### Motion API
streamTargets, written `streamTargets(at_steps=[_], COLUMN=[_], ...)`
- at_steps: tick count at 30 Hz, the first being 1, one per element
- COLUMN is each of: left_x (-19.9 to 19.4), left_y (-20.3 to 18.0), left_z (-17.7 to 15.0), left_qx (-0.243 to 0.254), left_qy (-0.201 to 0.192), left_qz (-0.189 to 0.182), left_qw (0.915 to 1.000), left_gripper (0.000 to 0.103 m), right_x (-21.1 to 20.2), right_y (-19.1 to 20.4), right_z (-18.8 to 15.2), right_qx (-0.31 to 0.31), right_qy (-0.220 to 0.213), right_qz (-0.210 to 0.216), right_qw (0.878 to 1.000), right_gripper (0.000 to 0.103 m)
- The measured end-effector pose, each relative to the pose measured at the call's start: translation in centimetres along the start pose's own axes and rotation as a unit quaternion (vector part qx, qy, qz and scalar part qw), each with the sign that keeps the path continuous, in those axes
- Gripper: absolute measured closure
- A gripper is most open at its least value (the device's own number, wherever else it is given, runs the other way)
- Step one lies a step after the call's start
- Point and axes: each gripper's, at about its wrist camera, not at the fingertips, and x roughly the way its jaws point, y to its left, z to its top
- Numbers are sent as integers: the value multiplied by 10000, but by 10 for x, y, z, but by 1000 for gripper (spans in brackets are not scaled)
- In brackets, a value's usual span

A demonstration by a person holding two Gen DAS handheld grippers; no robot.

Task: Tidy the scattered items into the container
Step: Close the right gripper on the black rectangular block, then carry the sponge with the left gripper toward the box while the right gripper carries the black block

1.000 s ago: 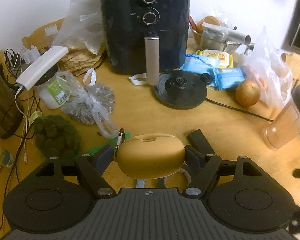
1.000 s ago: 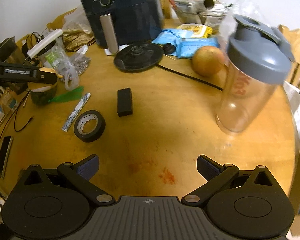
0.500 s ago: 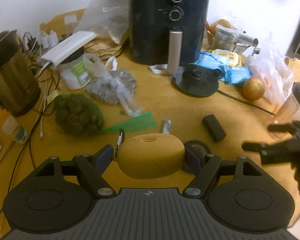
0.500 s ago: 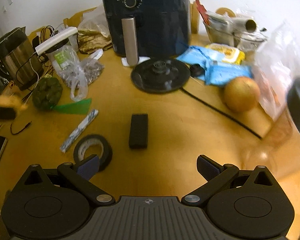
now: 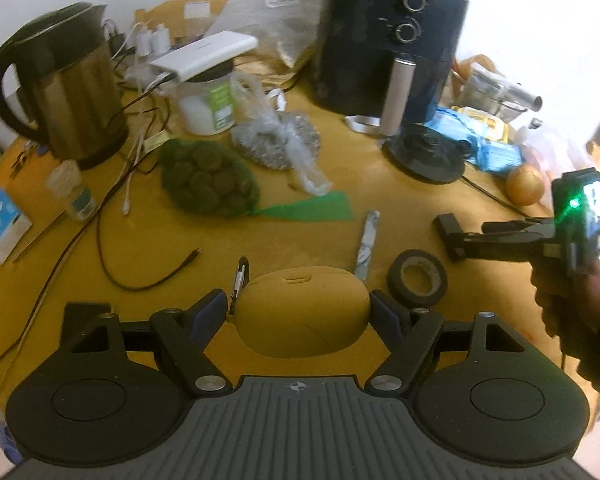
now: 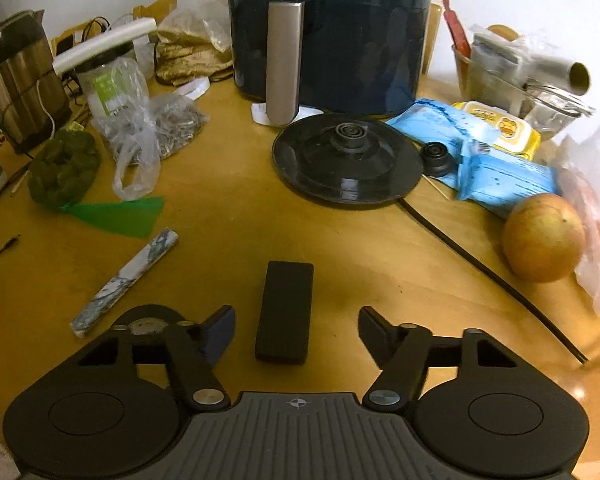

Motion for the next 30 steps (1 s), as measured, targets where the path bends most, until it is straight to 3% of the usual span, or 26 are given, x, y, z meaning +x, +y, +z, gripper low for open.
streamTargets(at_steps=[1, 5, 16, 30], left_x=[-1, -5, -10, -12], left_y=[2, 9, 14, -10], left_z=[-2, -9, -17, -16], left_qx=[-32, -143, -175, 17], left_qy=[8, 56, 85, 50], left_qz=[12, 47, -3, -185], left_qw=[10000, 9999, 9998, 9998], left_gripper=[26, 26, 26, 26], right_x=[4, 20, 8, -59], right_y=[1, 3, -2, -15], right_z=[1, 1, 3, 0], right_qx=[-9, -20, 167, 479], right_qy=[16, 218, 126, -143], right_qz=[-29, -100, -109, -19], right_qw=[10000, 9997, 9997, 9987], right_gripper=[42, 69, 69, 69])
